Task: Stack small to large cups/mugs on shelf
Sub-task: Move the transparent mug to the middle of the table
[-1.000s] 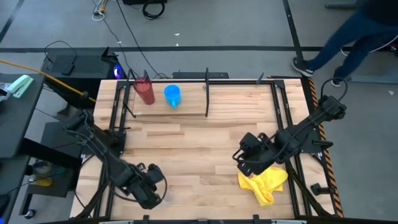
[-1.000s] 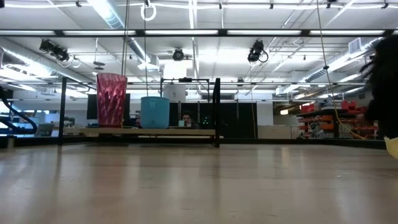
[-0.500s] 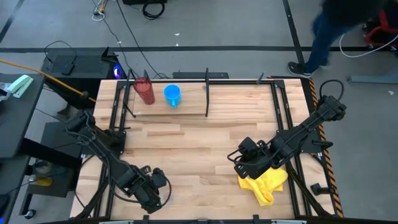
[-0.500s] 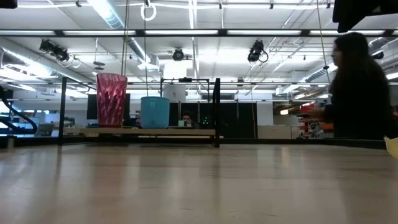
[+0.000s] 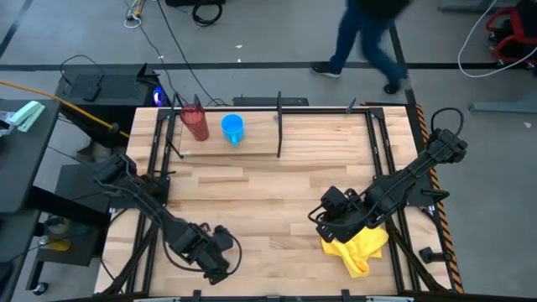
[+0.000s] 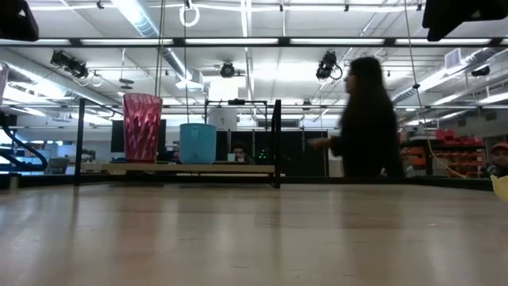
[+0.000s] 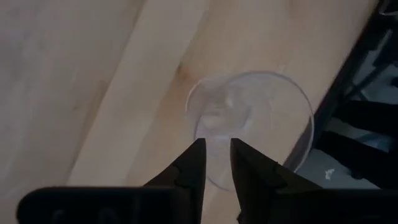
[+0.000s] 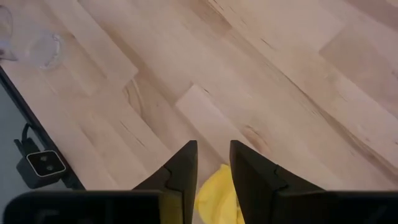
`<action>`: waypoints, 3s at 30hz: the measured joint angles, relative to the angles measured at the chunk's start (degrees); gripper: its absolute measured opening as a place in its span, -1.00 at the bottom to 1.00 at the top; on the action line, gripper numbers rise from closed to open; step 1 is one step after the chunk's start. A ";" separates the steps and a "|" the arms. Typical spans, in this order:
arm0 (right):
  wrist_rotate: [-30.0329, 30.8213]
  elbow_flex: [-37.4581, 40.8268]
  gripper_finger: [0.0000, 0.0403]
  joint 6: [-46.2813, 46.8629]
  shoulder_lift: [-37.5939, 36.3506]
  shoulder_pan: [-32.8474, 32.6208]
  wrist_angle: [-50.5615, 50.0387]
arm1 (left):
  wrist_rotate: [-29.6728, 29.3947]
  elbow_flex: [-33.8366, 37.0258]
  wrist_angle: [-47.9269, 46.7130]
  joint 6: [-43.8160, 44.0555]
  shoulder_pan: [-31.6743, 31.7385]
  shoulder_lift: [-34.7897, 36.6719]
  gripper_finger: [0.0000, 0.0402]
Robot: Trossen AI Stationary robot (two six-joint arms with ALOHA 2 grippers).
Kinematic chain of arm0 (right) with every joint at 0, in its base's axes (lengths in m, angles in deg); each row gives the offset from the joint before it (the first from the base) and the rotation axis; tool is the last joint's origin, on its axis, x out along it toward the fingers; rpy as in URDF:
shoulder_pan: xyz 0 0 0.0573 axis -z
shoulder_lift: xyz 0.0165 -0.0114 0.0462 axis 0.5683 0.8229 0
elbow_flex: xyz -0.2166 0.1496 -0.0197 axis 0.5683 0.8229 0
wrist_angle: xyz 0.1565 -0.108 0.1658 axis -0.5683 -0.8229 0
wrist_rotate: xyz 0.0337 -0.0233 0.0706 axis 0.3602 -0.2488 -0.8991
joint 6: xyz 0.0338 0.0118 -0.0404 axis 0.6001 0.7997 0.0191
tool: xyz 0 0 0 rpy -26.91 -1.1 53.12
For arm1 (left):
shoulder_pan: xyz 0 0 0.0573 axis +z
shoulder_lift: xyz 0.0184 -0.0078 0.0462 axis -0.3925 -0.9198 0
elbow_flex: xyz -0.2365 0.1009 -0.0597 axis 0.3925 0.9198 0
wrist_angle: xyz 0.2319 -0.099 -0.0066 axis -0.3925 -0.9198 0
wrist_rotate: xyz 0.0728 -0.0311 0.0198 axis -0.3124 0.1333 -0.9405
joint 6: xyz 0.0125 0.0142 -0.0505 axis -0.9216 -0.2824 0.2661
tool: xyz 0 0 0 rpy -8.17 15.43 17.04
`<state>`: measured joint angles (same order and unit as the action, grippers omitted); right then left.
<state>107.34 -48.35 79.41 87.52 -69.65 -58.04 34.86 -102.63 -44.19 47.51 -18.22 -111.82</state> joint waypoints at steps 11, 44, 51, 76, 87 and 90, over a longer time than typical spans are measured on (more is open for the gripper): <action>0.56 0.00 -0.50 -0.62 0.00 0.00 0.85 | -0.42 0.04 1.52 -0.02 2.43 -0.14 -0.59; 3.96 0.00 -0.50 -4.78 -0.01 0.00 2.14 | -1.76 0.04 4.23 -11.92 15.48 -0.48 -0.65; 4.03 0.00 -0.50 -5.13 -0.02 0.00 2.29 | -1.49 0.04 3.77 -16.45 17.34 -0.11 -0.69; 3.96 -0.04 -0.50 -5.17 -0.04 0.50 4.31 | 5.94 0.04 -5.99 -15.68 15.29 0.38 -0.50; 4.05 -0.04 -0.50 -5.37 -0.04 0.55 5.15 | 4.61 0.04 -3.02 -15.66 15.76 -1.16 -0.44; 4.11 -0.04 -0.50 -6.12 -0.04 0.81 5.40 | 3.35 0.04 -2.16 -14.65 16.37 -1.49 -0.49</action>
<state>111.46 -48.39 73.30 87.47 -68.85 -52.64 38.21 -102.59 -46.35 32.87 -1.86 -113.31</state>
